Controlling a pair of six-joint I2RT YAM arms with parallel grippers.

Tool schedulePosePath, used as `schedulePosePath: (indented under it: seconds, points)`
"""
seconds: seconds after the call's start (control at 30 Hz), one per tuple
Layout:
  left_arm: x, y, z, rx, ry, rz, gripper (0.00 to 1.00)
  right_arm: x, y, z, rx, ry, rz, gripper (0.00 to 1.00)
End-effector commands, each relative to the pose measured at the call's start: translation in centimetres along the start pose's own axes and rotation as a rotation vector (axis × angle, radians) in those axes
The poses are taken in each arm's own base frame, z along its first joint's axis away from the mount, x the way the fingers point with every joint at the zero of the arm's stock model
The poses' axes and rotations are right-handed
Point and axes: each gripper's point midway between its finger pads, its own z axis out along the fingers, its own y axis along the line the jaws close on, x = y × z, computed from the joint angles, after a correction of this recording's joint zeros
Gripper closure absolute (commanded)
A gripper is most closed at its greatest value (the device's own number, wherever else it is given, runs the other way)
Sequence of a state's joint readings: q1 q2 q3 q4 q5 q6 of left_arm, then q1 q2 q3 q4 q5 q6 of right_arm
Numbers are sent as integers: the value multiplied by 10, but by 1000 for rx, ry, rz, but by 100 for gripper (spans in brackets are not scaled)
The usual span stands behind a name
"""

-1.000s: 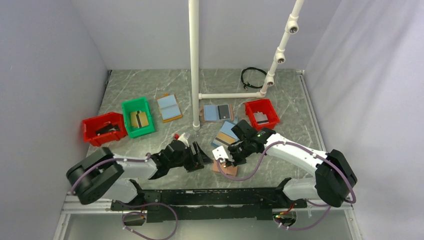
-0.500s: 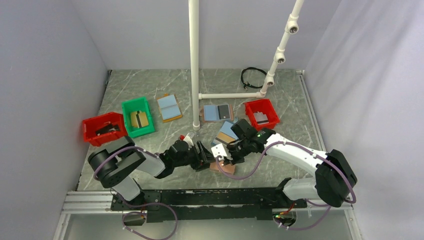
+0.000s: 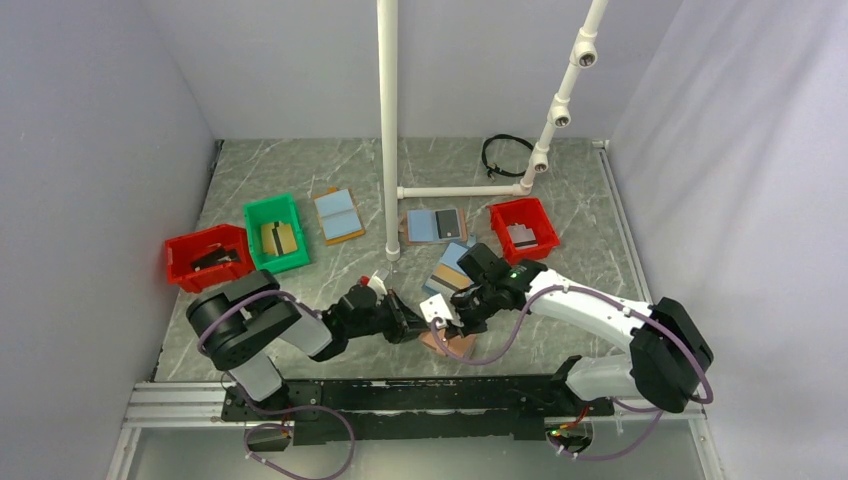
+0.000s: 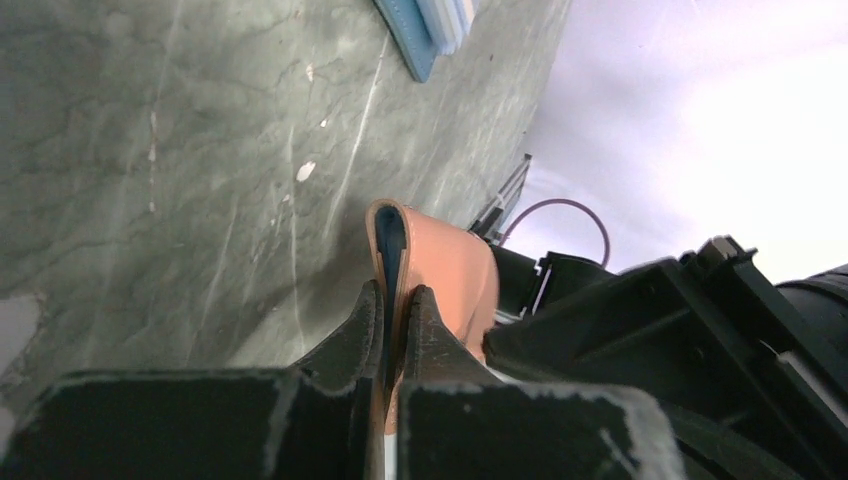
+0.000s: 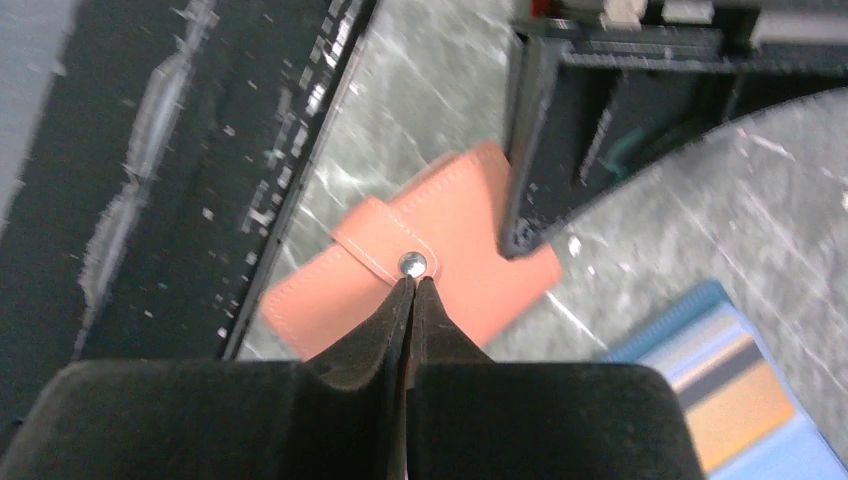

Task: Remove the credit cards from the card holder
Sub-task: Open the card holder at the center of the board.

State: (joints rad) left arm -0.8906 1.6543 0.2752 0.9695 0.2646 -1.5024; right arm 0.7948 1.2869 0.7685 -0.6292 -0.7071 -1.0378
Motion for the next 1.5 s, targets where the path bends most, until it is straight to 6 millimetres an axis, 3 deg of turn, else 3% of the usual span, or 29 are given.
schedulePosePath:
  seconds: [0.0,0.1,0.23,0.4,0.5,0.57,0.73,0.9,1.03,1.17,1.3,1.47]
  points:
    - [-12,5,-2,-53,-71,61,100,-43,13,2,-93,-138,-58,100]
    - [-18,17,-5,-131,-101,95,100,-55,18,0,-117,-169,-55,100]
    - [-24,13,-12,-168,-131,148,100,-63,23,-1,-138,-195,-56,100]
    - [-30,-1,-19,-159,-161,234,100,-72,57,15,-285,-200,-89,100]
    - [-33,-11,-22,-134,-173,300,100,-69,80,29,-399,-151,-121,68]
    - [-33,-15,-24,-128,-169,351,100,-67,83,31,-418,-120,-136,57]
    - [-31,-18,-33,-141,-152,435,100,-75,56,0,-292,-150,-117,43]
    - [-30,-37,-38,-73,-150,532,100,-59,19,-23,-70,-136,-64,32]
    - [-35,-48,-39,-34,-199,465,100,-32,-11,-15,97,-34,4,23]
    - [-39,-40,-38,-53,-240,236,100,-24,-30,-9,195,35,71,15]
    - [-38,-30,-36,-52,-250,59,100,-16,-24,5,169,96,63,14]
    - [-35,-27,-35,-54,-238,2,100,-7,-28,11,191,164,37,13]
